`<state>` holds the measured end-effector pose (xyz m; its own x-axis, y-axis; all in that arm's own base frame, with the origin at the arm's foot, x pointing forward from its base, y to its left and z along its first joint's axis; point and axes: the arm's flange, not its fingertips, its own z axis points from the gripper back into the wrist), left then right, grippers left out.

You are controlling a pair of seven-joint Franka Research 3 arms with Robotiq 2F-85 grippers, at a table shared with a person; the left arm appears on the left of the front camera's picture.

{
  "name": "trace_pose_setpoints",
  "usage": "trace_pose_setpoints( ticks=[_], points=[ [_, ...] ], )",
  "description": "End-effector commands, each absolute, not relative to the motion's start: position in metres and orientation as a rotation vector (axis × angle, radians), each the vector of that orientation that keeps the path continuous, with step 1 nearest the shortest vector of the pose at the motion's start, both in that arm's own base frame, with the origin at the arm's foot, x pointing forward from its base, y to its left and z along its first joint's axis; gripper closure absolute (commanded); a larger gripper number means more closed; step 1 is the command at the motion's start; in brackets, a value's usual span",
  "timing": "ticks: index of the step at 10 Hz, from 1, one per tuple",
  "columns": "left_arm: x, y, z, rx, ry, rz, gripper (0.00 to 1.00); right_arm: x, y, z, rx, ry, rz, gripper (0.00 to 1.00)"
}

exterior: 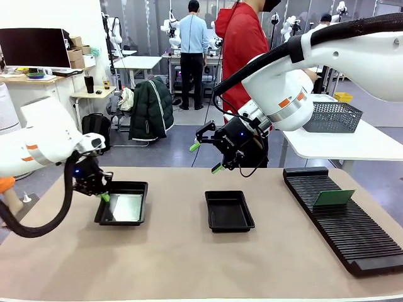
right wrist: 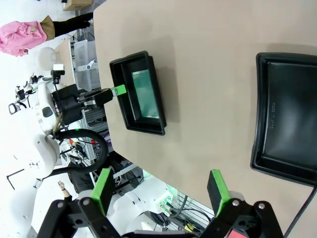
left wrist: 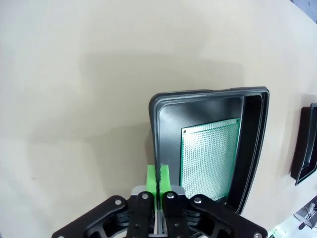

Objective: Inspect and transfer BCBs to ESD trays.
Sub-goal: Pick up the ESD tray and place it on the left side of the table.

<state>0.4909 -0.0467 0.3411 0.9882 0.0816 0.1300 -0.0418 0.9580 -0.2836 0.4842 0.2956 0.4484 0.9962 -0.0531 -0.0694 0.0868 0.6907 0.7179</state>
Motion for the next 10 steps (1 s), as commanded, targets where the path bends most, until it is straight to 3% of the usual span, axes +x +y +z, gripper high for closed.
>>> trace_pose_setpoints(
  ticks=[1, 6, 10],
  points=[
    [0.476, -0.014, 0.340, -0.315, -0.121, 0.020, 1.00, 0.485, 0.298, 0.447, 0.805, 0.047, -0.082, 0.00],
    [0.459, 0.073, 0.331, -0.351, -0.102, -0.011, 1.00, 0.485, 0.298, 0.447, 0.805, 0.047, -0.082, 0.00],
    [0.455, 0.096, 0.312, -0.356, -0.122, 0.013, 1.00, 0.485, 0.298, 0.447, 0.805, 0.047, -0.082, 0.00]
  ],
)
